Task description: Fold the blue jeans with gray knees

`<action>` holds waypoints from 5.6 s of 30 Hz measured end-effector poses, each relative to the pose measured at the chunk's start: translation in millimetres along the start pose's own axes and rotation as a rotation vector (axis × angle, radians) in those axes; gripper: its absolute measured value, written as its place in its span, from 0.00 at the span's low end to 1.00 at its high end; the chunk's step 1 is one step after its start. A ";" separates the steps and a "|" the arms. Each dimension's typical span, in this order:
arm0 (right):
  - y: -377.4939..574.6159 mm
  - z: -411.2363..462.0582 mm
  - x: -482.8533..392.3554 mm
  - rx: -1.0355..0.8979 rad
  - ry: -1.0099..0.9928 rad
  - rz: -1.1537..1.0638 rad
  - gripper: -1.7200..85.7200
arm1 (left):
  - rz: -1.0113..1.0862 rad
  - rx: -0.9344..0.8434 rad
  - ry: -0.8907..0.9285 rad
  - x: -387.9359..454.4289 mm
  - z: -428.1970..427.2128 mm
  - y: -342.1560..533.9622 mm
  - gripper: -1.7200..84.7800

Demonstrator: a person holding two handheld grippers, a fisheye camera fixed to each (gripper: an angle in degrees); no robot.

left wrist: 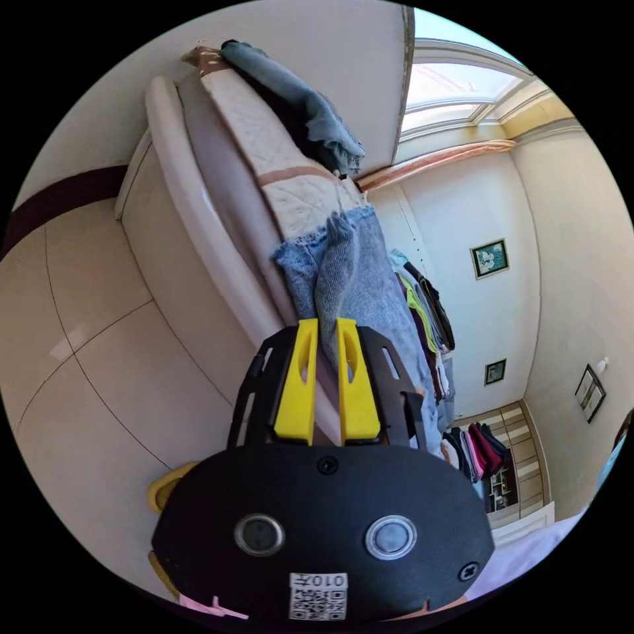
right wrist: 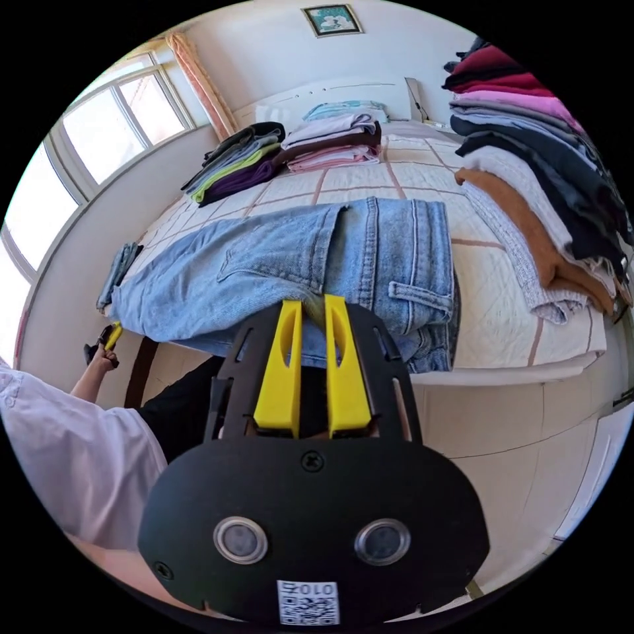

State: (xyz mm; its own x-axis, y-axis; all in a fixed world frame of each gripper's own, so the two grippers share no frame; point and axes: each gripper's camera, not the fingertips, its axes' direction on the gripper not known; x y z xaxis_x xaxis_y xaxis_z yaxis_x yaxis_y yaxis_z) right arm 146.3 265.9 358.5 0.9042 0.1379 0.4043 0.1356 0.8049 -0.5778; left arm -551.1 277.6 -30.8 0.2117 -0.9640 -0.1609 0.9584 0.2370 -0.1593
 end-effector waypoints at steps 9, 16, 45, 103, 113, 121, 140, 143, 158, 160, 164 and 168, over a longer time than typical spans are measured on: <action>33.0 -16.3 19.5 0.039 -0.032 -0.114 0.10 | -0.106 -0.091 0.091 -33.8 -15.7 9.0 0.07; 27.8 -36.8 61.8 -0.049 -0.036 -0.112 0.14 | -0.167 -0.182 0.287 -39.1 20.5 18.9 0.08; 23.3 -37.2 219.9 0.122 -0.278 0.616 0.10 | -0.145 -0.260 0.378 -81.4 13.7 -9.3 0.10; -117.9 -279.8 -116.0 0.457 -0.443 0.096 0.10 | -0.229 -0.363 0.967 -86.2 54.1 16.2 0.20; -115.9 -294.3 -128.3 0.458 -0.439 0.067 0.10 | -0.178 -0.118 0.955 -68.0 57.4 15.3 0.17; -104.8 -295.1 -96.0 0.492 -0.448 0.131 0.10 | -0.146 -0.010 0.843 -62.1 69.7 -24.8 0.13; -198.8 -216.3 17.4 0.539 -0.573 0.223 0.10 | 0.495 -0.078 0.690 320.9 120.7 -209.1 0.09; -199.2 -203.4 36.9 0.579 -0.579 0.259 0.10 | 0.482 -0.086 0.676 344.4 139.5 -231.1 0.09; -121.2 36.3 158.4 0.050 -0.496 0.601 0.09 | 0.177 -0.337 0.220 134.5 349.8 -107.2 0.10; -124.9 37.1 157.8 0.041 -0.481 0.599 0.10 | 0.217 -0.343 0.198 142.8 362.4 -99.7 0.10; -123.8 43.4 154.1 0.023 -0.402 0.605 0.10 | 0.172 -0.354 0.185 133.7 386.6 -82.9 0.10; -96.9 38.0 155.8 0.143 -0.424 0.649 0.07 | 0.000 -0.180 0.379 93.5 397.7 -48.8 0.11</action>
State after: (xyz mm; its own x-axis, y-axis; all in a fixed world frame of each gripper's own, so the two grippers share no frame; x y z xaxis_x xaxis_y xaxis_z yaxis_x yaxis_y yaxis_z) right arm 258.6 231.4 504.4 0.5489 0.7910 0.2702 -0.4460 0.5506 -0.7057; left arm -501.8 128.0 349.2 0.0940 -0.8594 -0.5026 0.9026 0.2866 -0.3213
